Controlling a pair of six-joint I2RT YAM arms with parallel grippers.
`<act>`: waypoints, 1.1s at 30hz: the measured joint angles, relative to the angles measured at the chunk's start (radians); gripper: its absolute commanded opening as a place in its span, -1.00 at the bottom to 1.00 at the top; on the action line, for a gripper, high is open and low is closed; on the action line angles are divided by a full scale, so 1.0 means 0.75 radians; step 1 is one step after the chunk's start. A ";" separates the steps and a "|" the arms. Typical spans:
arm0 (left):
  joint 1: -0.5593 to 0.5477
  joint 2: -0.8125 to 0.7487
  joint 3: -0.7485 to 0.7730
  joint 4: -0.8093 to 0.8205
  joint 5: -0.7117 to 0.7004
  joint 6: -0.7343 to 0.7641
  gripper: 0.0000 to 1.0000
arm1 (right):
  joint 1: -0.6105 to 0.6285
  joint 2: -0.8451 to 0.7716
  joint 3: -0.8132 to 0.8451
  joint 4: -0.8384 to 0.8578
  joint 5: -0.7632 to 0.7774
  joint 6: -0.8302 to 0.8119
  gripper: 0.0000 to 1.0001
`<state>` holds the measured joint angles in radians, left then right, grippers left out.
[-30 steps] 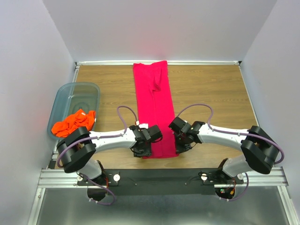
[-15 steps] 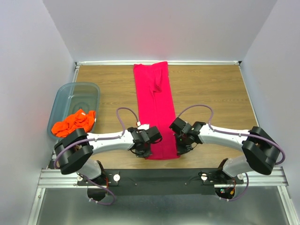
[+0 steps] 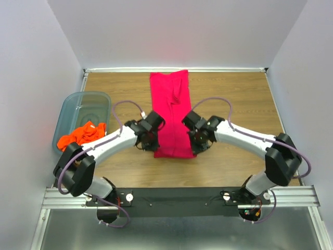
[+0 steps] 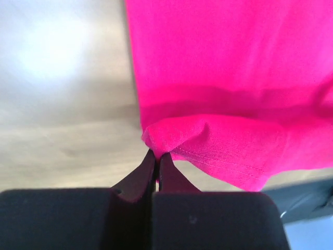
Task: Fold and stack the t-shirts
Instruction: Fold the tshirt
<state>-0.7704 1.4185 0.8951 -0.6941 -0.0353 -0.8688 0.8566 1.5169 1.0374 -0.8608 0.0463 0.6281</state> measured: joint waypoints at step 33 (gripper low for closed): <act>0.386 0.535 0.493 0.379 -0.178 0.456 -1.00 | -0.367 0.602 0.688 0.211 0.247 -0.342 -0.99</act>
<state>-0.4808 1.8198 1.2652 -0.4095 -0.1688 -0.5270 0.5812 1.9686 1.5532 -0.7025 0.2317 0.3717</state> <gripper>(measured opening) 0.014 0.015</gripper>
